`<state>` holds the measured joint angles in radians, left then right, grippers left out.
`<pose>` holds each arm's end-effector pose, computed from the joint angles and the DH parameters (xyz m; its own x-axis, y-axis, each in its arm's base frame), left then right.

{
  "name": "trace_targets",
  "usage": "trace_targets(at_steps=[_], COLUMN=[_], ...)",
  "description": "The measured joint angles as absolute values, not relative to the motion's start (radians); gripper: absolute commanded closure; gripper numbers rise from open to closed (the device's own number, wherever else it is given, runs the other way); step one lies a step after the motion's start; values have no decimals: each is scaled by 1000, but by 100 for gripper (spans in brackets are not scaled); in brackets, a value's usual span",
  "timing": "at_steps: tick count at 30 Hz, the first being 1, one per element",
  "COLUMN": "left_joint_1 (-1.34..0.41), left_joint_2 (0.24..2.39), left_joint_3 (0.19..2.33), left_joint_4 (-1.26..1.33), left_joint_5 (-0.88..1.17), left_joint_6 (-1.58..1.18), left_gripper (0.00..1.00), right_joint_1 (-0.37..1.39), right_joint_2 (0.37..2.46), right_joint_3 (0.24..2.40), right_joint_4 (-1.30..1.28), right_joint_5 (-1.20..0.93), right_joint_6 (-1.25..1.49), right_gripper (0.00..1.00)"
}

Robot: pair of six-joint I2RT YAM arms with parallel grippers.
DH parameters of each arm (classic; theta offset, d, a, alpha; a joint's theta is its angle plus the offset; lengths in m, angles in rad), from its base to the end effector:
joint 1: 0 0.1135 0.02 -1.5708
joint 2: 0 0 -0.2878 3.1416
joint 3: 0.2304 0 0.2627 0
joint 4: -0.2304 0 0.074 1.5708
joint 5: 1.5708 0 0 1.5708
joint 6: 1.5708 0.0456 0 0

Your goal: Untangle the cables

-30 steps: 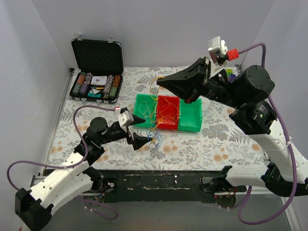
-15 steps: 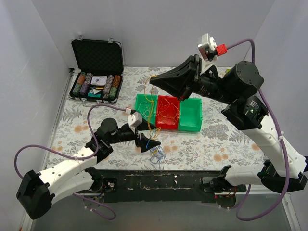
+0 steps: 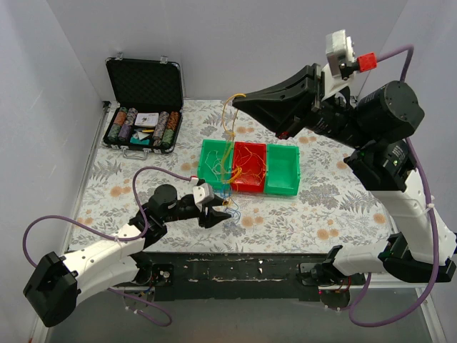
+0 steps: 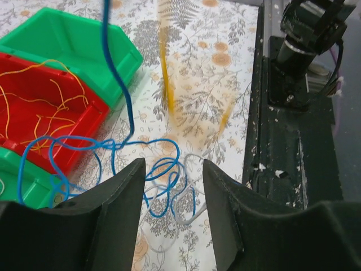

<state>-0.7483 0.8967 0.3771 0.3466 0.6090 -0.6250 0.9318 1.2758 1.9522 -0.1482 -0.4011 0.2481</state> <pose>0.1302 -0.1565 0.2443 -0.6705 -0.0324 -0.7412 0.7137 0.2451 -0.6562 0.1040 0.1699 0.6542 0.0605 0.4605 -0.8856 -0.9851 0.1705 0.0214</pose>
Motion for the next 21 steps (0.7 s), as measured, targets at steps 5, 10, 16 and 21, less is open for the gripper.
trace_targets(at_steps=[5,10,16,21], left_joint_1=[-748,-749,-748,-728], left_joint_2=[873,850,827,779], left_joint_3=[313,271,257,278], left_joint_4=[302,245,210,163], left_joint_5=[588,573,553,541], left_joint_6=[-535,-467,-396,-429], left_gripper=[63,73,2,2], right_joint_1=[932,932,932,932], right_joint_2=[1305,1291,1268,1261], right_joint_3=[2080,2139,2125,2089], right_joint_4=[-186,-187,-199,-216], right_joint_5=[-361,-326,-279,-265], right_joint_6=[194,149,113,105], right_gripper=[99,99,99,99])
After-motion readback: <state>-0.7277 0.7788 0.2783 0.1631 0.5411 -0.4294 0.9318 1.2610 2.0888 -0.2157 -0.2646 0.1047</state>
